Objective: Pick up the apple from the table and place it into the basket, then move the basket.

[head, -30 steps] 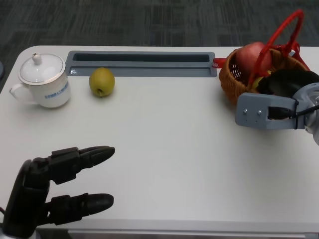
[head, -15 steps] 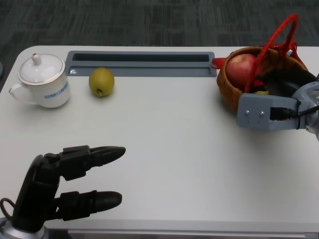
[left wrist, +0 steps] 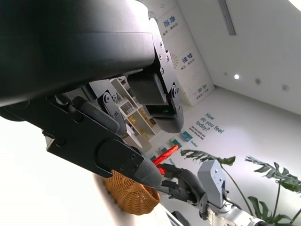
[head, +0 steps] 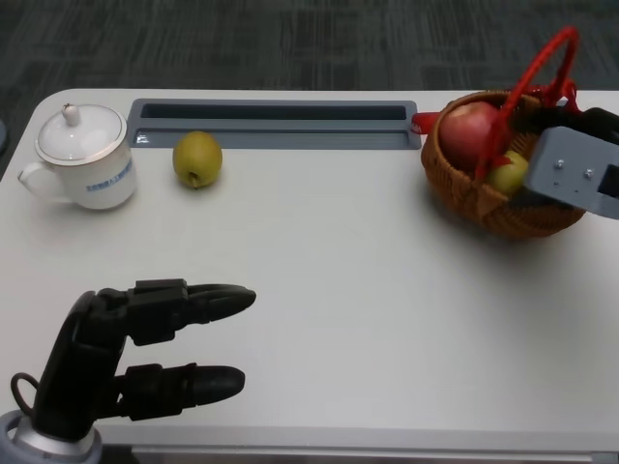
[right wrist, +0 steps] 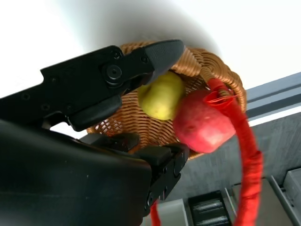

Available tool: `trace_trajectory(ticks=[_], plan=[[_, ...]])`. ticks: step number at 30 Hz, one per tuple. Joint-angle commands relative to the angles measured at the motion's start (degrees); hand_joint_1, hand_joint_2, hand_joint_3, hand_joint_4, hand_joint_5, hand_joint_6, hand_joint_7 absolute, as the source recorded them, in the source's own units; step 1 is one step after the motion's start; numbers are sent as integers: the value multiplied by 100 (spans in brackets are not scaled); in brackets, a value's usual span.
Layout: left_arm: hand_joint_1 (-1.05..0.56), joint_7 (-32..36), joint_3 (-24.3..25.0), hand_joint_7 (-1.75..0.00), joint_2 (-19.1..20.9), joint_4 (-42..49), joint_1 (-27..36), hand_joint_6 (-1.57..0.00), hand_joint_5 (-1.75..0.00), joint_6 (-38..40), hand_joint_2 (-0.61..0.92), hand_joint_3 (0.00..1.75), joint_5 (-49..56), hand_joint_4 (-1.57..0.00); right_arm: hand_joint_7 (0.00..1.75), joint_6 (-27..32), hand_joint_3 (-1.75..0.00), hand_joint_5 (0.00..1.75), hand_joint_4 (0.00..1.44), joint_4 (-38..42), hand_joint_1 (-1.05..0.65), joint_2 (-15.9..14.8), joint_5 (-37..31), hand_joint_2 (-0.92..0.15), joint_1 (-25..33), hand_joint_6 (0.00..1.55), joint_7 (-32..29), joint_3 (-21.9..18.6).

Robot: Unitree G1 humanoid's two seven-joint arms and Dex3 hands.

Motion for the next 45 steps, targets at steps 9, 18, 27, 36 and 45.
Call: trace_trajectory(ticks=[9, 18, 27, 36, 45], plan=[[-54, -238, 2, -1, 201, -22, -58, -102, -1, 23, 79, 0, -273, -109, 2, -1396, -1, 2, 42, -397, -84, -463, 727, -83, 913, 40, 67, -586], [-54, -319, 61, 0, 204, -20, -45, -99, 0, 68, 79, 0, -316, -106, 1, -3297, 0, 2, 49, -987, -75, -233, 1130, -82, 2110, 45, -208, -778], [-57, -363, 129, 0, 285, -195, 51, -92, 0, 210, 80, 0, -259, -95, 3, -4680, 0, 3, 64, -1937, -67, 450, 1679, -82, 3120, 57, 163, -743], [-58, -363, 133, 0, 327, -202, 57, -85, 0, 237, 80, 0, -187, -89, 1, -5011, 0, 2, 71, -2393, -53, 970, 2327, -81, 3325, 63, 838, -563], [-60, -403, 106, 0, 411, -260, 142, -84, 0, 367, 80, 0, -265, -90, 2, -5003, 0, 2, 80, -2419, -42, 1360, 2506, -79, 3314, 72, 1232, -472]])
